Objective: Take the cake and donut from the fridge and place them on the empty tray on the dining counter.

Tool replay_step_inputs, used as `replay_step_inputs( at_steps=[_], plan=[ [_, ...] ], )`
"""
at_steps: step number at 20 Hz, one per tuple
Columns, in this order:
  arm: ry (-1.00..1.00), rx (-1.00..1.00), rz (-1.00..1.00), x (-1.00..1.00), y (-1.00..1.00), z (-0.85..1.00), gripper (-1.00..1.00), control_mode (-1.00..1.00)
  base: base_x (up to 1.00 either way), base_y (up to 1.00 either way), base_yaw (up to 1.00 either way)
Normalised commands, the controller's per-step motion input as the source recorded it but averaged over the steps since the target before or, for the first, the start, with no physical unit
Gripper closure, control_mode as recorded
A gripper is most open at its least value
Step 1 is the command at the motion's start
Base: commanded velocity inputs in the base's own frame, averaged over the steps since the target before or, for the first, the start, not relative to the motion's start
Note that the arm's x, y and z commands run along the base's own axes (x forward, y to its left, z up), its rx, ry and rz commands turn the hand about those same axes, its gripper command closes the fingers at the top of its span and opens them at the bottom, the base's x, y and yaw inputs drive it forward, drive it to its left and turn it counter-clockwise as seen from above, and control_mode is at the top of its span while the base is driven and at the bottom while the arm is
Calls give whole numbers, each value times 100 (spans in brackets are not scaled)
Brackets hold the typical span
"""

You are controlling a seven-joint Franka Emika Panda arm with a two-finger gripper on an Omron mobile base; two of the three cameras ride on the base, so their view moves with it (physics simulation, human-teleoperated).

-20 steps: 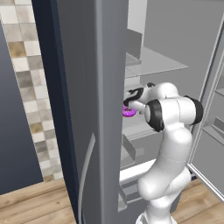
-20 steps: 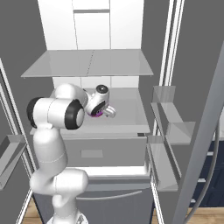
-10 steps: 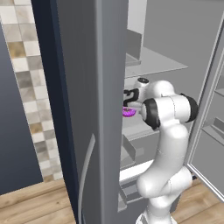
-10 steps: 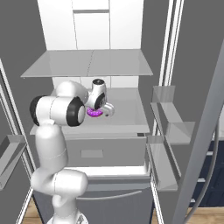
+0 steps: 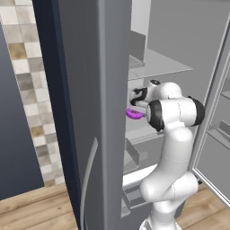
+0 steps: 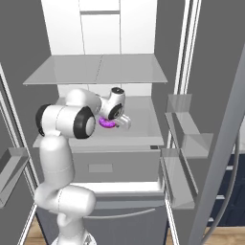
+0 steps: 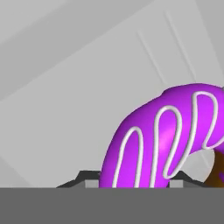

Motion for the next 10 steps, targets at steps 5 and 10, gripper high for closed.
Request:
replay_step_inputs(
  at_steps=[5,10],
  plan=[
    [-9,15,-1,-31,-29,-86,100,-100,0,0,0],
    [-13,9,0,-75,-15,0,100,-100,0,0,0]
  ],
)
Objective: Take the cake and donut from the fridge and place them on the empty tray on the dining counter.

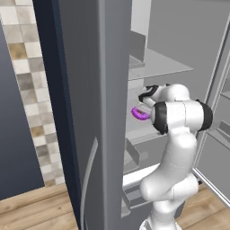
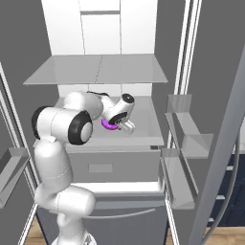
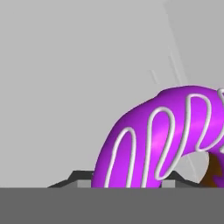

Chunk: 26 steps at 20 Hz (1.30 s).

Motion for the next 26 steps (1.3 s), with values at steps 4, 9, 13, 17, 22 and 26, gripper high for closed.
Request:
replay_step_inputs(
  at_steps=[4,9,13,17,22,26],
  plan=[
    [-11,-2,0,-100,2,25,100,-100,0,0,0],
    [-1,-16,0,-100,25,87,100,-100,0,0,0],
    [0,-14,2,-100,21,87,100,-100,0,0,0],
    [1,-12,4,-100,8,53,100,-100,0,0,0],
    [13,-11,1,-91,26,8,100,-100,0,0,0],
    [16,-7,10,-45,64,-1,100,-100,0,0,0]
  ],
)
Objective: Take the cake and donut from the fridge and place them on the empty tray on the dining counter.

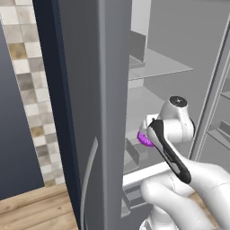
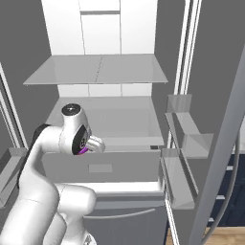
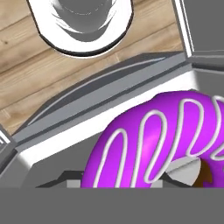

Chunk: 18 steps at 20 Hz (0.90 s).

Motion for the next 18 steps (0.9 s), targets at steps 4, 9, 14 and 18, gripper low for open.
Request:
replay_step_inputs(
  at_steps=[4,9,14,18],
  plan=[
    [17,0,32,-22,29,-3,100,-100,0,0,0],
    [6,0,17,-1,4,-11,100,-100,0,0,0],
    [0,0,0,0,1,-3,100,-100,0,0,0],
    [0,0,0,0,0,0,100,100,-20,0,2]
  ],
)
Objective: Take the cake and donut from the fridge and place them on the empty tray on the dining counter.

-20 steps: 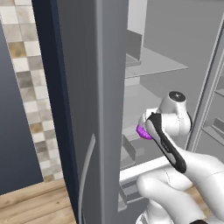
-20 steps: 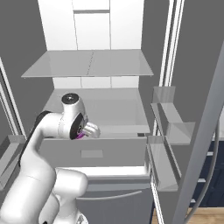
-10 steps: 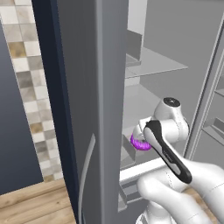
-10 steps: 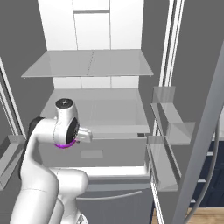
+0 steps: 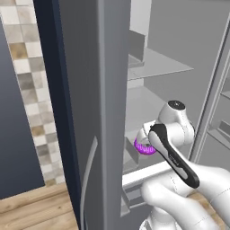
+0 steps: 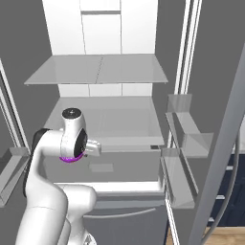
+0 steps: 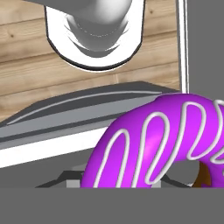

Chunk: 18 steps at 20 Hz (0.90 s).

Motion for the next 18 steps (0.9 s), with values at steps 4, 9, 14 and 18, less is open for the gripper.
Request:
replay_step_inputs(
  at_steps=[4,9,14,18],
  plan=[
    [0,0,0,0,0,0,100,100,-55,0,1],
    [0,0,0,0,0,0,100,100,-54,-6,0],
    [0,0,0,0,0,0,100,100,-65,-16,-21],
    [0,0,0,0,0,0,100,100,-70,-17,-51]
  ],
)
